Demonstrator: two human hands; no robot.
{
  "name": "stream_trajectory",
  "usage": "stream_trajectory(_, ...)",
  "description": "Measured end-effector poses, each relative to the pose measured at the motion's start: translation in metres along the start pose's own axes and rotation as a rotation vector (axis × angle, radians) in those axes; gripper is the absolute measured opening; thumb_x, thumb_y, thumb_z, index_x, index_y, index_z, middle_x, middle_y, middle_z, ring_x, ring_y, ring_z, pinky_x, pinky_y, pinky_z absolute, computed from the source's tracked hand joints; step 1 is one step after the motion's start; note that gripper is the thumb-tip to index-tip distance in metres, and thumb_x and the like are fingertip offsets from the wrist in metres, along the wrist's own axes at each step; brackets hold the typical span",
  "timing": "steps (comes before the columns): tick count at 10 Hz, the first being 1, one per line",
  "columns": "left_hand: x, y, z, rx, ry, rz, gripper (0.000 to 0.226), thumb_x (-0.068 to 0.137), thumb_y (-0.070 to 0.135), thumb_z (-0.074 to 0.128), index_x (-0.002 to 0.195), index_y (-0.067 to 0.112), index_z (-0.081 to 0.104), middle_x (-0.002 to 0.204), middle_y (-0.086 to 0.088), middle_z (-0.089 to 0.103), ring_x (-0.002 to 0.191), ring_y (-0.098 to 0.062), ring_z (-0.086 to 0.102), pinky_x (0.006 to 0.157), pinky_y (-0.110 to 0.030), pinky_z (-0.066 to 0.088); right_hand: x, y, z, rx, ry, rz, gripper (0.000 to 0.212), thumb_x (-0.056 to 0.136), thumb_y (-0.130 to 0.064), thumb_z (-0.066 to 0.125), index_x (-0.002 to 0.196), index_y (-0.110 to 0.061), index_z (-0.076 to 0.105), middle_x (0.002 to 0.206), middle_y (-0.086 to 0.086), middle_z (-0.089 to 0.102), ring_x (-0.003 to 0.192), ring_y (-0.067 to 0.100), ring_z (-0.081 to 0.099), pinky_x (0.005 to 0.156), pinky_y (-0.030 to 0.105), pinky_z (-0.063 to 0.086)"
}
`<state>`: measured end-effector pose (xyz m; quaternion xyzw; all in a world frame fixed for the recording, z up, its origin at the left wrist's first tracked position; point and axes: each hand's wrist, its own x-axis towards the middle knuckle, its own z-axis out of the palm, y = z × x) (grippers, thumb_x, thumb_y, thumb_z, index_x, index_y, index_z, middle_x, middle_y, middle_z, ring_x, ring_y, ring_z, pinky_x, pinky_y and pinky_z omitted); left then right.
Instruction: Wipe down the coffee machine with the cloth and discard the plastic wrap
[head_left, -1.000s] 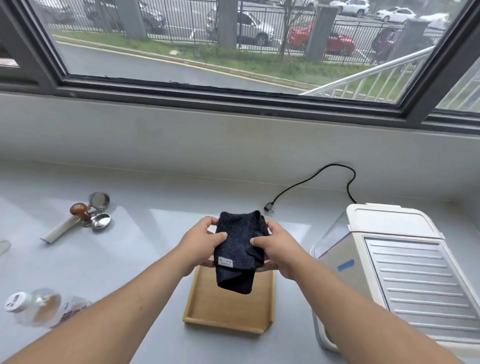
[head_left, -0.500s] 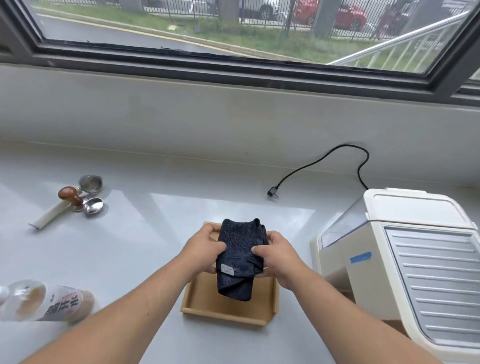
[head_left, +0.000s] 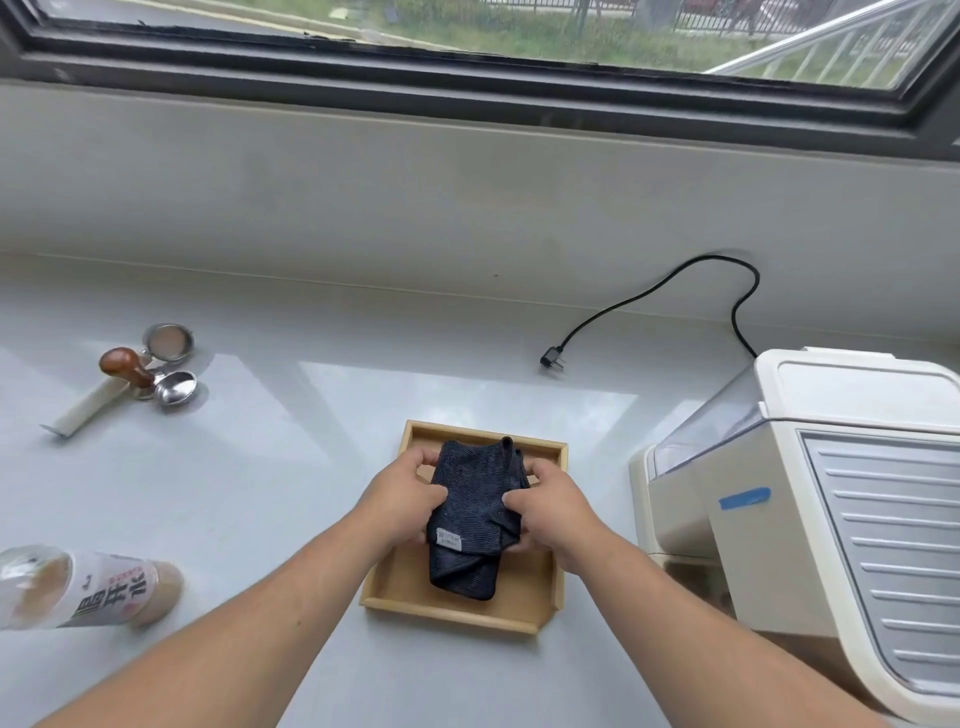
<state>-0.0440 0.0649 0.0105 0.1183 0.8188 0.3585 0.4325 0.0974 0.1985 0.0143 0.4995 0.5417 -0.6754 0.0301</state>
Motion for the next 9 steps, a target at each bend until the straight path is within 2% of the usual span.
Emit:
stream_trajectory(1, 0.001, -0.003, 0.001, 0.027, 0.007, -0.001, 0.029, 0.095, 0.009, 0.061, 0.108, 0.035, 0.062, 0.080, -0.001, 0.068, 0.068, -0.017, 0.071, 0.050, -0.028, 0.056, 0.003, 0.004, 0.001, -0.006, -0.010, -0.002, 0.037, 0.093, 0.009, 0.050, 0.110, -0.022, 0.062, 0.101, 0.015, 0.072, 0.067, 0.023, 0.076, 0.047, 0.037, 0.060)
stream_trajectory(2, 0.001, -0.004, 0.002, 0.025, 0.013, -0.004, 0.028, 0.096, 0.008, 0.061, 0.106, 0.034, 0.062, 0.080, -0.002, 0.067, 0.070, -0.019, 0.070, 0.054, -0.033, 0.060, 0.005, 0.006, 0.001, -0.042, -0.010, -0.020, 0.038, 0.092, 0.009, 0.051, 0.107, -0.024, 0.063, 0.096, 0.012, 0.072, 0.063, 0.021, 0.076, 0.047, 0.036, 0.059)
stream_trajectory(3, 0.001, -0.005, 0.002, 0.028, 0.019, -0.011, 0.027, 0.095, 0.009, 0.062, 0.104, 0.034, 0.062, 0.078, -0.001, 0.067, 0.069, -0.019, 0.071, 0.060, -0.038, 0.065, 0.006, 0.007, 0.001, -0.083, -0.002, -0.026, 0.037, 0.090, 0.007, 0.053, 0.106, -0.025, 0.064, 0.096, 0.011, 0.074, 0.065, 0.022, 0.078, 0.048, 0.036, 0.060)
stream_trajectory(4, 0.001, -0.008, 0.002, 0.048, 0.032, -0.011, 0.025, 0.091, 0.012, 0.065, 0.104, 0.034, 0.062, 0.083, -0.001, 0.072, 0.077, -0.022, 0.076, 0.067, -0.046, 0.067, 0.005, 0.008, 0.000, -0.174, 0.023, -0.040, 0.034, 0.089, 0.001, 0.055, 0.107, -0.027, 0.063, 0.098, 0.011, 0.075, 0.070, 0.026, 0.079, 0.049, 0.039, 0.062)
stream_trajectory(5, -0.001, -0.008, 0.000, 0.075, 0.045, -0.007, 0.023, 0.086, 0.021, 0.067, 0.102, 0.036, 0.061, 0.082, 0.002, 0.073, 0.075, -0.019, 0.076, 0.066, -0.045, 0.067, 0.002, 0.005, -0.001, -0.303, 0.065, -0.059, 0.029, 0.088, -0.007, 0.058, 0.107, -0.028, 0.062, 0.095, 0.008, 0.076, 0.072, 0.026, 0.078, 0.057, 0.047, 0.066)
stream_trajectory(6, -0.005, -0.004, -0.003, 0.108, 0.073, 0.005, 0.024, 0.079, 0.031, 0.066, 0.101, 0.038, 0.058, 0.083, 0.003, 0.073, 0.078, -0.021, 0.075, 0.067, -0.044, 0.067, -0.005, 0.001, -0.007, -0.473, 0.137, -0.110, 0.030, 0.087, -0.020, 0.058, 0.116, -0.027, 0.060, 0.096, 0.002, 0.074, 0.082, 0.025, 0.074, 0.071, 0.046, 0.065)
stream_trajectory(7, -0.008, 0.004, -0.007, 0.239, 0.105, 0.061, 0.027, 0.082, 0.040, 0.064, 0.107, 0.041, 0.055, 0.091, 0.012, 0.070, 0.079, -0.014, 0.071, 0.075, -0.041, 0.064, -0.014, -0.005, -0.014, -0.621, 0.201, -0.190, 0.038, 0.091, -0.030, 0.057, 0.128, -0.026, 0.059, 0.101, -0.007, 0.068, 0.087, 0.016, 0.066, 0.066, 0.030, 0.051)
stream_trajectory(8, -0.014, 0.020, -0.009, 0.357, 0.146, 0.141, 0.035, 0.086, 0.048, 0.062, 0.119, 0.041, 0.053, 0.107, 0.021, 0.062, 0.088, 0.000, 0.061, 0.074, -0.030, 0.055, -0.023, -0.019, -0.018, -0.655, 0.235, -0.273, 0.035, 0.094, -0.039, 0.055, 0.126, -0.028, 0.062, 0.103, -0.009, 0.069, 0.088, 0.012, 0.065, 0.071, 0.031, 0.053)
stream_trajectory(9, -0.020, 0.035, -0.010, 0.382, 0.191, 0.216, 0.041, 0.087, 0.053, 0.061, 0.125, 0.039, 0.054, 0.118, 0.016, 0.063, 0.093, -0.001, 0.060, 0.071, -0.027, 0.050, -0.031, -0.034, -0.021, -0.629, 0.272, -0.354, 0.039, 0.095, -0.049, 0.053, 0.127, -0.030, 0.063, 0.114, -0.010, 0.069, 0.097, 0.013, 0.066, 0.084, 0.035, 0.057)
